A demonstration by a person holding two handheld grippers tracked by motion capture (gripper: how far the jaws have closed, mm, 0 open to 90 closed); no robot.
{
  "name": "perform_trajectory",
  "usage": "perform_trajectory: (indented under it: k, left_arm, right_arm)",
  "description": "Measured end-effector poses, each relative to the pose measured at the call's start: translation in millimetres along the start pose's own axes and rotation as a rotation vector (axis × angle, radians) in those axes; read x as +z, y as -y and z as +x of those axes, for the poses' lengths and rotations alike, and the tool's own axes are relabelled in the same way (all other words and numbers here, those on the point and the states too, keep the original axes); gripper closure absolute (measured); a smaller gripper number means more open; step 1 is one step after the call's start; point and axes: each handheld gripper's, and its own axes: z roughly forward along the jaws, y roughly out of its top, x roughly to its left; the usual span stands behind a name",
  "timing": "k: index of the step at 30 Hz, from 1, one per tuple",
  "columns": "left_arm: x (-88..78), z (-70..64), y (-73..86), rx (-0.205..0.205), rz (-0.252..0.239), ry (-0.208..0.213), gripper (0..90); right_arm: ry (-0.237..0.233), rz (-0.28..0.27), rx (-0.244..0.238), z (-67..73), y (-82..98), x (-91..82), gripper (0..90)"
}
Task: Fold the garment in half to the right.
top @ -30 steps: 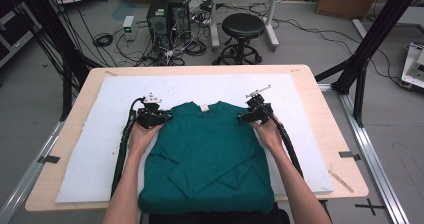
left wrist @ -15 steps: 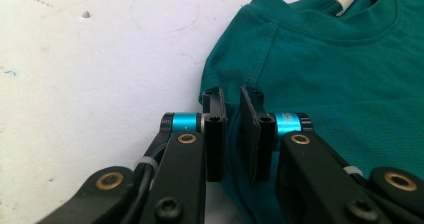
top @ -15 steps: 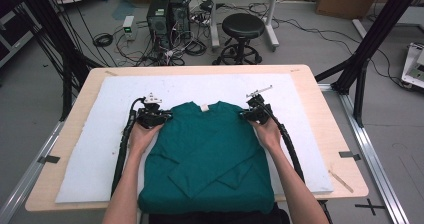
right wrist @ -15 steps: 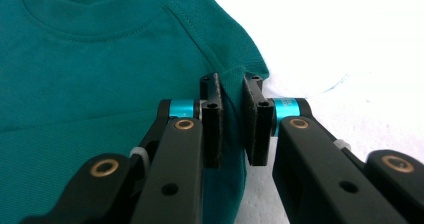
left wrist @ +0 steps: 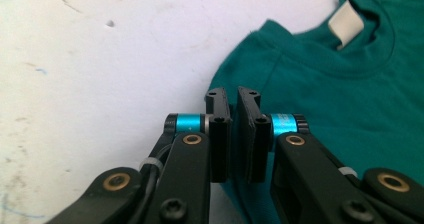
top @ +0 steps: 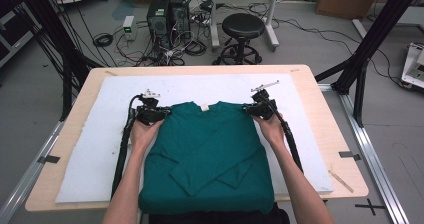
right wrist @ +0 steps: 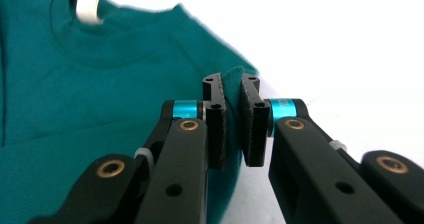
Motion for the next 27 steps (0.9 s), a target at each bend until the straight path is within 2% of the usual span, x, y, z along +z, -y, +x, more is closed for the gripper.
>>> perform_trajectory:
  k: [4,8,11,17,22,27]
  left_arm:
    - [-5.4,-2.9,-14.9,0.009,-0.014,-0.017,84.2]
    - [-8.7,-2.3,-30.7,0.002,-0.039,-0.024,84.1]
    - [-7.8,-1.4,-39.5,0.002,-0.042,-0.021,84.1]
    - [-6.5,2.2,-55.1,-0.001,-0.068,-0.034,84.1]
    - [-7.4,8.4,-67.9,-0.031,-0.098,-0.019,84.0]
    - [-8.6,10.5,-78.6,-0.019,-0.115,-0.017,84.0]
  right_arm:
    - [-0.008,-0.02,0.031,-7.9,-7.6,-8.9,84.4]
    - [0.015,-0.047,0.009,-7.8,-15.0,-13.9,84.4]
    - [0.039,-0.036,-0.002,-9.2,-20.3,-15.2,84.4]
    - [0.043,-0.066,0.015,-14.7,-33.6,-19.8,84.3]
    - [0.052,-0.094,0.026,-18.2,-44.6,-22.2,84.3]
    - [0.06,-0.107,0.021,-21.6,-55.6,-23.6,84.3]
